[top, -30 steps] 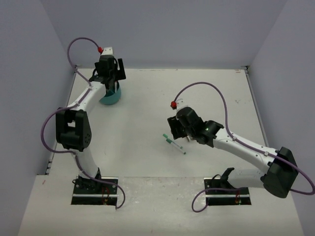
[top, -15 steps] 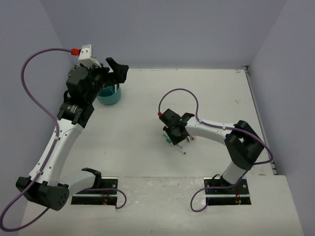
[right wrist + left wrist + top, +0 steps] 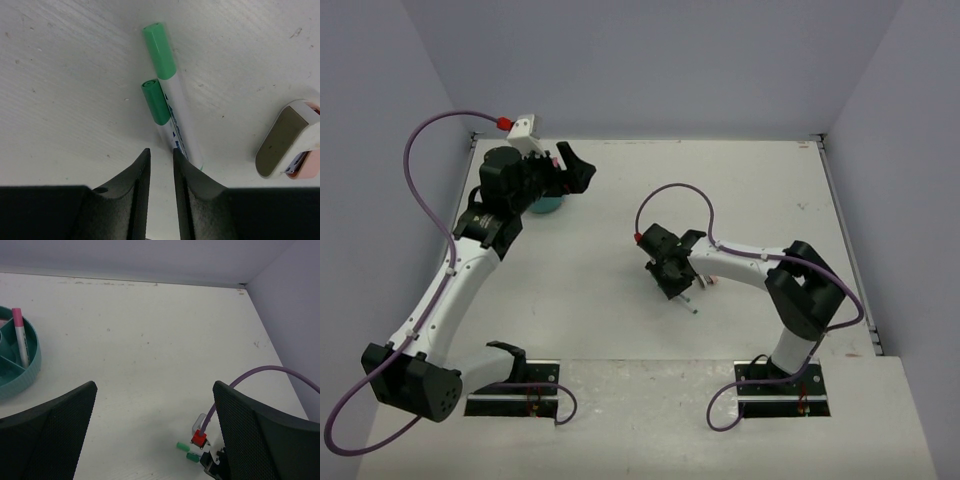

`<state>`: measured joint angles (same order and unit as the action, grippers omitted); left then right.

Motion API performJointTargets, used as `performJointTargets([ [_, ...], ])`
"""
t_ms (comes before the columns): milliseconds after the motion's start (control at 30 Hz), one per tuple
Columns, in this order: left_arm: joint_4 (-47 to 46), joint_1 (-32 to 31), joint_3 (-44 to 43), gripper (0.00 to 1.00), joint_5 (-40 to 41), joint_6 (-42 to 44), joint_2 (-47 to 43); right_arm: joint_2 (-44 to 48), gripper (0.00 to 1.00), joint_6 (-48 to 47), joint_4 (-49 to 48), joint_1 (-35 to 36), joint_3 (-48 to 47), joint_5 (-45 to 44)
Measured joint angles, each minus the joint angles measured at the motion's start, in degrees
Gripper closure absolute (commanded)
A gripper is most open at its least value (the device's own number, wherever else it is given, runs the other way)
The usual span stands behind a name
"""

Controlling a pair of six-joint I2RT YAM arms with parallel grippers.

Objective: Sort the stationery into containers
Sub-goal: Pick up the pen from the center of the board.

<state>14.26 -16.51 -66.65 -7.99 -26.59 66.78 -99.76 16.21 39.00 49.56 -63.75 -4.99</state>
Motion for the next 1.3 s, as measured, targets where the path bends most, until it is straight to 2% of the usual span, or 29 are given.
performJointTargets([
  [233,0.07,0.00,0.00,0.00,-0.76,0.05,-0.92,-3.41,0.75,0.26,0.62,-0.04,-0.57,-0.04],
  [300,0.09,0.00,0.00,0.00,-0.83,0.11,-1.23,-4.03,0.80,0.26,0.82,-0.02,-1.16,0.07],
  [367,0.07,0.00,0.00,0.00,-0.95,0.11,-1.38,-4.37,0.96,0.30,0.88,0.13,-1.59,0.19],
  [433,0.11,0.00,0.00,0.00,-1.17,0.09,-1.50,-4.55,1.00,0.32,0.90,0.37,-1.85,0.16],
  [633,-0.05,0.00,1.25,0.00,-3.49,-1.05,-3.03,-1.90,1.00,-0.05,-2.51,1.45,0.14,2.19],
  [733,-1.95,0.00,4.45,0.00,-8.09,-3.00,-4.59,5.62,1.00,-0.63,-6.22,1.24,3.45,6.56],
  [833,-6.92,-0.02,9.55,0.00,-15.40,-7.41,-5.60,18.01,1.00,-1.67,-13.39,0.52,6.65,11.91],
  [967,-19.12,-1.16,16.94,0.00,-27.26,-15.65,-4.98,33.56,1.00,-2.37,-23.93,-1.65,9.07,20.02],
  [1100,-30.16,-4.63,19.59,0.01,-36.05,-21.85,-2.12,38.90,1.00,-2.30,-30.65,-5.01,9.33,25.80],
  [1233,-38.27,-8.09,20.06,0.12,-40.86,-25.47,-0.97,38.60,1.00,-2.07,-31.73,-5.71,9.70,28.76],
  [1300,-41.54,-9.33,20.06,0.27,-42.30,-26.24,-0.85,38.52,1.00,-1.82,-31.73,-5.75,9.88,29.78],
])
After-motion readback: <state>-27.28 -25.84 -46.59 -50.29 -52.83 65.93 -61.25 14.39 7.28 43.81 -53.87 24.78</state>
